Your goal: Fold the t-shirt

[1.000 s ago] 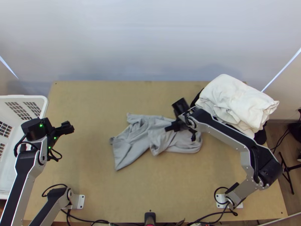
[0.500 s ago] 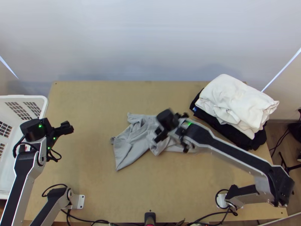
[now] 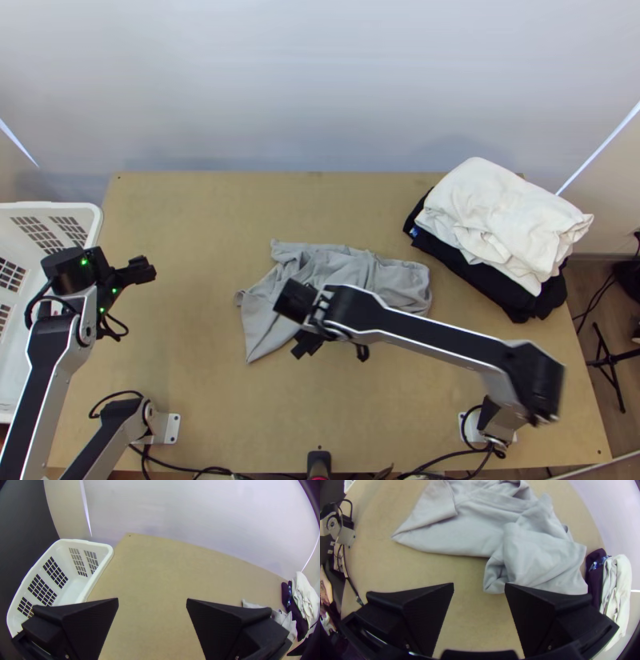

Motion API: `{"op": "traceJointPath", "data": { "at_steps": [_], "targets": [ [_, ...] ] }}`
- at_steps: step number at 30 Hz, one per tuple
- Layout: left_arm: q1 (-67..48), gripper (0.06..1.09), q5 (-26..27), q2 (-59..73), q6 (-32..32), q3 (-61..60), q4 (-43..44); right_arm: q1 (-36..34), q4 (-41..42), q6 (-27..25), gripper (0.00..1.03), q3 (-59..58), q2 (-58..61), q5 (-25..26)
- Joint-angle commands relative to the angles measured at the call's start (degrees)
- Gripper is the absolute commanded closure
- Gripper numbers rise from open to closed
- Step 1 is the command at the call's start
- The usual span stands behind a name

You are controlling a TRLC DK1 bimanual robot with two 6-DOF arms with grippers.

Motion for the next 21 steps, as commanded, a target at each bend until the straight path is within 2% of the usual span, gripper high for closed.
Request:
{"op": "traceJointPath", "data": {
  "at_steps": [1,9,13,21],
  "targets": [
    [0.2,0.1,-0.5,2.1,0.8,2.8,-1.2,0.9,-3.6,3.1,0.31,1.9,7.3,-1.9],
    [0.0,0.1,-1.0,2.4,1.1,5.4,-3.4,0.6,5.1,0.4,0.32,2.0,8.0,-1.6],
    [0.0,0.1,-1.3,2.1,1.1,6.6,-4.4,0.0,6.4,-0.5,0.34,1.9,9.0,-0.7],
    [0.1,0.1,-1.3,0.5,1.1,6.0,-5.6,-1.8,9.0,-2.4,0.34,-0.2,10.3,6.6]
  ]
}}
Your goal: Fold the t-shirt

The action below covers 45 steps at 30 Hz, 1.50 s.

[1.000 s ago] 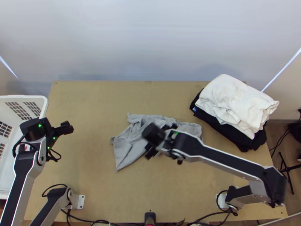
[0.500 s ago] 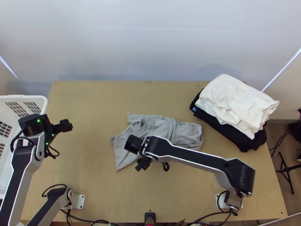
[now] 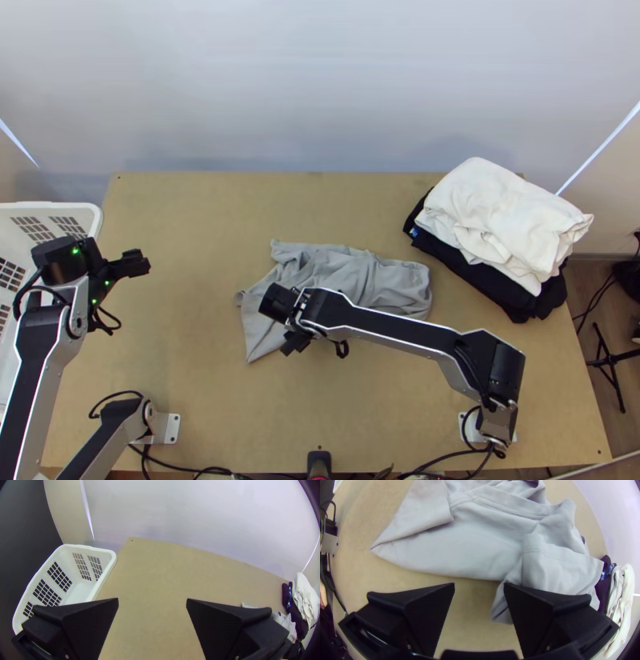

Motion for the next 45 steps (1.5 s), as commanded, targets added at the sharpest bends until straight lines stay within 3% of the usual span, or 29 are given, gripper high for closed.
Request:
{"op": "traceJointPath", "data": {
  "at_steps": [1,21,41,43,45],
  "targets": [
    [0.0,0.1,-0.1,-1.0,0.1,-0.1,-0.9,-1.5,2.2,-1.5,0.34,-1.2,1.3,5.0],
    [-0.4,0.1,-0.1,-0.9,-0.2,-0.8,-0.7,-3.2,4.6,-4.3,0.34,-1.0,1.9,13.4],
    [-1.1,0.1,-0.1,-1.5,-0.8,-2.0,-0.6,-4.7,5.4,-5.1,0.34,0.2,2.1,15.3],
    [-1.2,0.1,-0.1,-1.6,-0.9,-2.1,-0.6,-4.9,5.9,-5.8,0.45,0.3,2.0,15.4],
    [-1.2,0.1,-0.1,-1.6,-0.9,-2.1,-0.6,-5.1,6.4,-5.9,0.5,0.4,1.9,15.4]
  ]
}}
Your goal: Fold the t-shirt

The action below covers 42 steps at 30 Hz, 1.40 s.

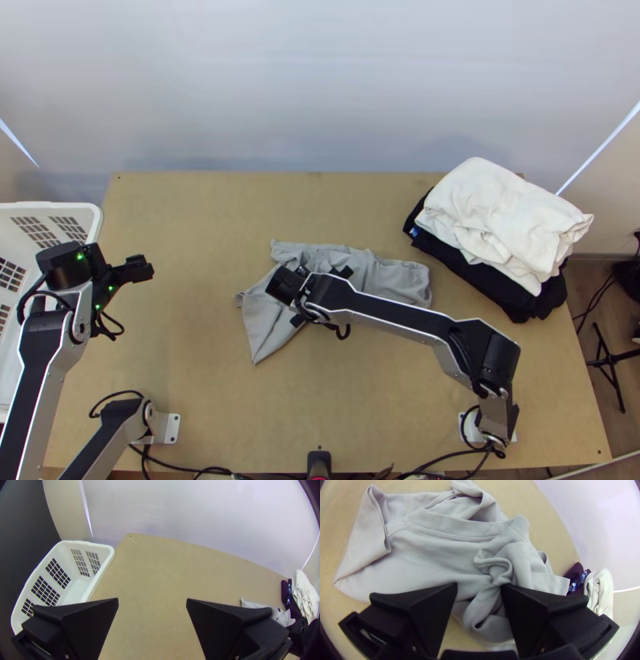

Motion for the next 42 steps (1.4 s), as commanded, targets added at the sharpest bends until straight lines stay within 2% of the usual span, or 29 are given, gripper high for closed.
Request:
{"op": "traceJointPath", "data": {
  "at_steps": [1,5,6,8,9,11,12,13,17,24,28,34,37,42],
  "targets": [
    [-0.2,0.1,0.0,-0.1,-0.2,-0.2,0.0,-0.6,1.0,-0.9,0.5,0.4,-0.1,0.5],
    [-0.7,0.1,0.0,-0.1,-0.4,-0.2,0.0,-0.8,1.4,-0.9,0.51,0.1,0.1,1.0],
    [-0.7,0.1,0.0,-0.1,-0.4,-0.2,0.1,-0.8,1.8,-1.0,0.55,-0.2,0.1,1.2],
    [-0.8,0.1,0.0,-0.1,-0.4,-0.1,0.2,-0.9,2.9,-1.7,0.78,-0.3,0.1,1.5],
    [-0.8,0.1,0.0,0.0,-0.4,-0.1,0.3,-1.1,3.2,-2.2,0.84,-0.5,0.0,1.5],
    [-0.9,0.1,0.0,-0.1,-0.4,-0.1,0.4,-1.2,3.4,-2.4,0.85,-0.9,-0.2,1.9],
    [-1.0,0.1,0.0,-0.1,-0.5,-0.1,0.3,-1.3,3.7,-2.5,0.9,-1.1,-0.5,2.5],
    [-1.0,0.1,0.0,-0.1,-0.5,-0.1,0.4,-1.5,4.0,-2.8,1.0,-1.2,-0.7,2.6],
    [-1.0,0.1,0.0,-0.1,-0.7,0.0,0.4,-1.8,5.3,-3.4,1.0,-0.9,-2.7,3.4],
    [-1.1,0.1,0.0,-0.1,-1.2,0.0,0.5,-1.3,7.6,-5.3,1.0,8.5,-9.4,3.8],
    [-1.1,0.1,0.0,-0.2,-1.5,-0.2,0.5,-1.4,16.2,-9.6,1.0,9.0,-13.7,5.5],
    [-1.0,0.1,0.0,-0.3,-1.6,-0.4,0.5,-2.5,24.2,-12.4,1.0,8.5,-17.9,5.6],
    [-1.1,0.1,0.0,-0.4,-1.6,-0.4,0.6,-2.2,31.0,-16.0,1.0,8.2,-20.1,5.5],
    [-1.7,0.1,0.0,-0.3,-2.0,-0.4,0.7,0.7,48.4,-25.6,1.0,9.9,-22.6,5.4]
  ]
}}
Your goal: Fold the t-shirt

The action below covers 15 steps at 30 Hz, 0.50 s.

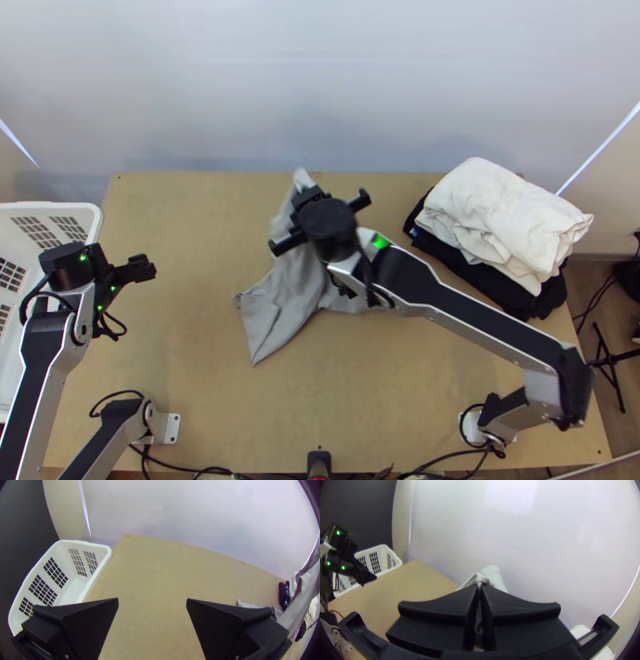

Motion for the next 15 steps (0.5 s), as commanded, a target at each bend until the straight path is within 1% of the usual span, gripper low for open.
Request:
{"op": "traceJointPath", "data": {
  "at_steps": [1,6,8,15],
  "targets": [
    [-0.6,0.1,0.0,0.0,-0.6,0.0,0.2,3.2,19.3,-11.3,1.0,2.8,-3.8,0.0],
    [-1.0,0.1,0.0,-0.1,-1.1,0.0,0.3,3.6,31.5,-18.1,1.0,4.6,-3.7,-0.1],
    [-1.0,0.1,0.0,-0.2,-1.2,0.0,0.3,2.4,34.3,-19.8,1.0,4.9,-3.8,-0.1],
    [-1.5,0.1,0.0,-0.6,-1.2,-1.0,0.8,-3.6,36.9,-20.2,1.0,8.2,-2.3,-0.2]
  ]
}}
